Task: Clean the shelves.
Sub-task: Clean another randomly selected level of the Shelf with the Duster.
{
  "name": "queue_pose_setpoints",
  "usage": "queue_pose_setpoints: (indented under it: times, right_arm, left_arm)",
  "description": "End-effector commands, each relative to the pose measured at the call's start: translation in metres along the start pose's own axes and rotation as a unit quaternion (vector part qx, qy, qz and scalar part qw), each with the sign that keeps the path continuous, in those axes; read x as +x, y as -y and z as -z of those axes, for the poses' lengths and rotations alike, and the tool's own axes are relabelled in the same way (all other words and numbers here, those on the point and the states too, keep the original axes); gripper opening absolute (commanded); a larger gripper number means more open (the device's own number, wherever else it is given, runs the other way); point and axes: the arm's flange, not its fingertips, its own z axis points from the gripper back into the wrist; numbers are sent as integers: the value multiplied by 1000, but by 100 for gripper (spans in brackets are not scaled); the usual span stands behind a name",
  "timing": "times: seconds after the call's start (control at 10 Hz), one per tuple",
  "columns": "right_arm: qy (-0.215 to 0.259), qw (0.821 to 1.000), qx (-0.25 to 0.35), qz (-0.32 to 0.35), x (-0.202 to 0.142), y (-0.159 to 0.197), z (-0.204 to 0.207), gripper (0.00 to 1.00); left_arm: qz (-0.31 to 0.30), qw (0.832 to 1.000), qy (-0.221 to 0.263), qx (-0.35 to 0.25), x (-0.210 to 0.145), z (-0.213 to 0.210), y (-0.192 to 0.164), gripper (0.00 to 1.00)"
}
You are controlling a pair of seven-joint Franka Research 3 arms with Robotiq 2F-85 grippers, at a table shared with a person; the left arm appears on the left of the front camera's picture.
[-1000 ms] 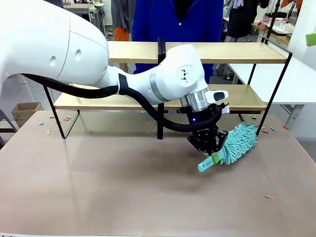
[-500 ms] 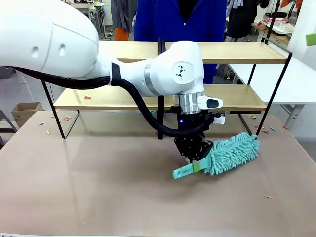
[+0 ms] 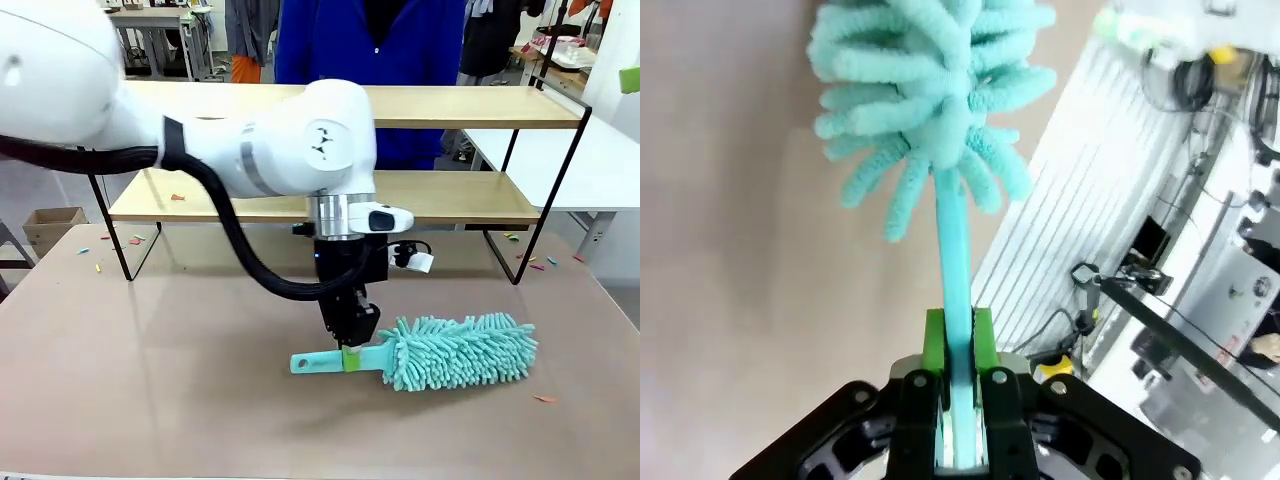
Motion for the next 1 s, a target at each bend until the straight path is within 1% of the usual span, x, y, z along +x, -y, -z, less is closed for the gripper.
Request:
queue_pose_setpoints:
  times: [0.0, 0.1, 0.2, 0.3, 0.4, 0.5, 0.6, 0.7, 0.8, 0.9]
  right_arm:
    - [0, 1000, 2, 1, 0, 0, 0, 100]
    - [0, 1000, 2, 1, 0, 0, 0, 100]
    - [0, 1000, 2, 1, 0, 0, 0, 100]
    - [0, 1000, 2, 1, 0, 0, 0, 100]
    - [0, 1000, 2, 1, 0, 0, 0, 100]
    - [0, 1000, 2, 1, 0, 0, 0, 100]
    - [0, 1000, 2, 1, 0, 0, 0, 100]
    - [0, 1000, 2, 1, 0, 0, 0, 100]
    - [0, 1000, 2, 1, 0, 0, 0, 100]
    - [0, 1000, 2, 1, 0, 0, 0, 100]
  left_arm:
    - [55, 993, 89, -54, -53, -7, 12, 12]
    - [110, 985, 106, -78, -80, -13, 13, 12]
    - [133, 979, 124, -87, -107, -15, 11, 12]
    - [130, 976, 150, -90, -132, -16, 7, 12]
    - [129, 974, 154, -101, -149, -16, 3, 12]
    - [120, 971, 173, -111, -165, -15, -2, 12]
    - [102, 962, 222, -122, -192, -17, -9, 12]
    - [46, 942, 307, -128, -237, -21, -21, 12]
    - [14, 923, 359, -137, -282, -23, -32, 12]
    - [-8, 906, 398, -144, -325, -25, -42, 12]
